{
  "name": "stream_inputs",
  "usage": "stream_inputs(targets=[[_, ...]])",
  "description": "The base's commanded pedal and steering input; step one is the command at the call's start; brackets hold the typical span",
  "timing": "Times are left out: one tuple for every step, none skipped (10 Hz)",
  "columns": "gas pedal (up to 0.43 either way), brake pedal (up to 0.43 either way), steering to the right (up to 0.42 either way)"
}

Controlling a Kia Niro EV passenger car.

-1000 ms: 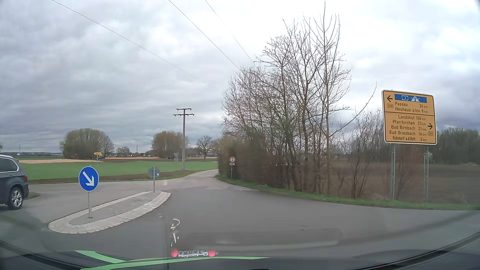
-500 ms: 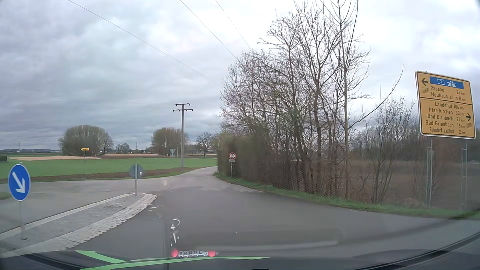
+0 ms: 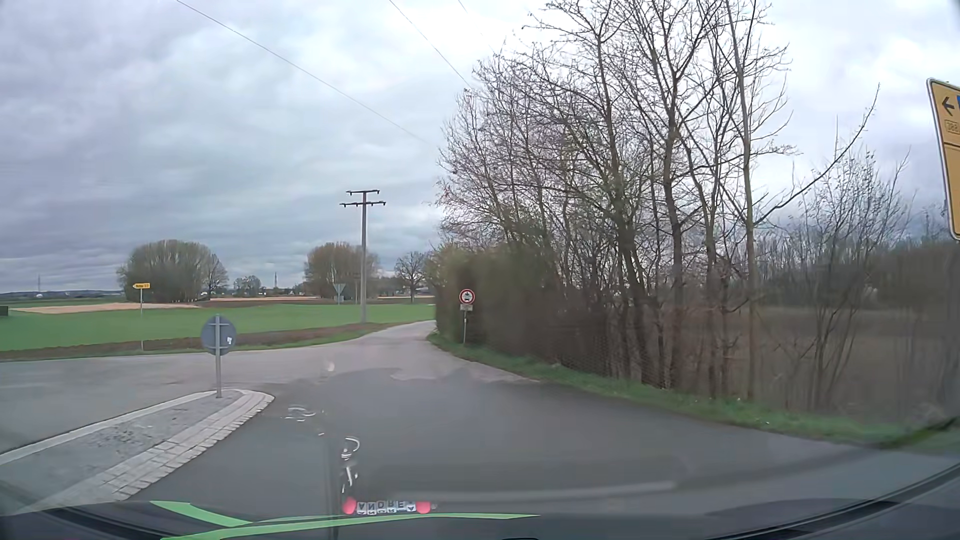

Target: Follow the waypoints while adhering to traffic rules and regulations

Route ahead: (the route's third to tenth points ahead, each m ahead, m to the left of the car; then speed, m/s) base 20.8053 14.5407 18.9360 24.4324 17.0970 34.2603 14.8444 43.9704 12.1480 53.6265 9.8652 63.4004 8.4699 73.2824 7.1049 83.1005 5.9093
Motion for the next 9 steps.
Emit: stream_inputs(targets=[[0.0,0.0,-0.021],[0.0,0.0,-0.029],[0.0,0.0,-0.041],[0.0,0.0,-0.051],[0.0,0.0,-0.064],[0.0,0.0,-0.077],[0.0,0.0,-0.097],[0.0,0.0,-0.119],[0.0,0.0,-0.141]])
